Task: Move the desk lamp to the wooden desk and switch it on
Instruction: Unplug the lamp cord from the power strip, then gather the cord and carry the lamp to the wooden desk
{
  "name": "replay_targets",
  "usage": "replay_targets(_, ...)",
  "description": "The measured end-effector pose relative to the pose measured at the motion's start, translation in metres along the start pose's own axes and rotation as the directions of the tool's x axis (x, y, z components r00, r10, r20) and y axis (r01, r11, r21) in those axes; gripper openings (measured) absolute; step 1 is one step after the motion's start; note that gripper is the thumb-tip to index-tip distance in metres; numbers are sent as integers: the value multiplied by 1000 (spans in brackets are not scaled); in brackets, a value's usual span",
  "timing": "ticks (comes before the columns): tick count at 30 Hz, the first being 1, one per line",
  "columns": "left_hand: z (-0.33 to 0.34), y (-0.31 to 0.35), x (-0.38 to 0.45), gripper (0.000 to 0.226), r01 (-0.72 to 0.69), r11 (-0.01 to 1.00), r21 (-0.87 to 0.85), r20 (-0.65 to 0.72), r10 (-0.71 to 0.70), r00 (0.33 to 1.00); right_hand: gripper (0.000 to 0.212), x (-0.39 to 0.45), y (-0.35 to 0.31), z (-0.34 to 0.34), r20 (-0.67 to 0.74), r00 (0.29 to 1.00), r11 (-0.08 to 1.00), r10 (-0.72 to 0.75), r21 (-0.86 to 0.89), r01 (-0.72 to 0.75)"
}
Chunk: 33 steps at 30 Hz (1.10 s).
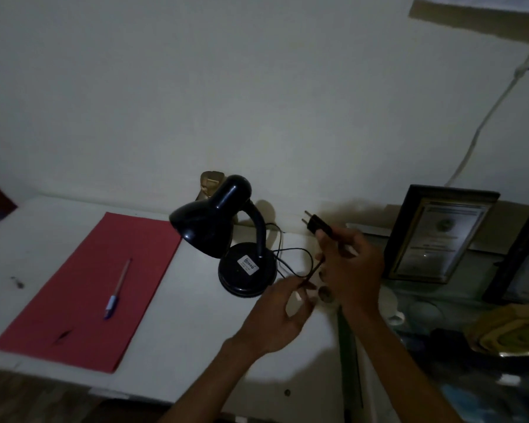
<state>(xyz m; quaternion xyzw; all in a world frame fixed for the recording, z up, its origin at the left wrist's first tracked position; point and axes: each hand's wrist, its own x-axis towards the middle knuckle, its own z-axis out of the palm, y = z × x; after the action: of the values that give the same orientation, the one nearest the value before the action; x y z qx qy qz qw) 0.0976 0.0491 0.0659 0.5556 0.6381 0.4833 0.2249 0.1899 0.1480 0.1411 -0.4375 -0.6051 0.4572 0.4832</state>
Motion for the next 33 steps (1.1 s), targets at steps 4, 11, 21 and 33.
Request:
replay_targets(4,-12,-9,-3,14,-7,1000,18,-133,9,991,18,6,-21,0,-16,999,996,-38,80,39)
replay_targets(11,-16,22,-3,21,-53,993,-106,-275,22,961,20,21,2,2,22,977,976,213,46,-214)
replay_targets(21,-8,11,-52,14,96,973,-208,-201,-139,970,22,-24,46,24,468,473,468,747,136,-873)
replay_targets(33,-15,-9,-95,10,318,871,-374,-126,-387,913,23,-60,73,46,529,364,472,766,-80,-878)
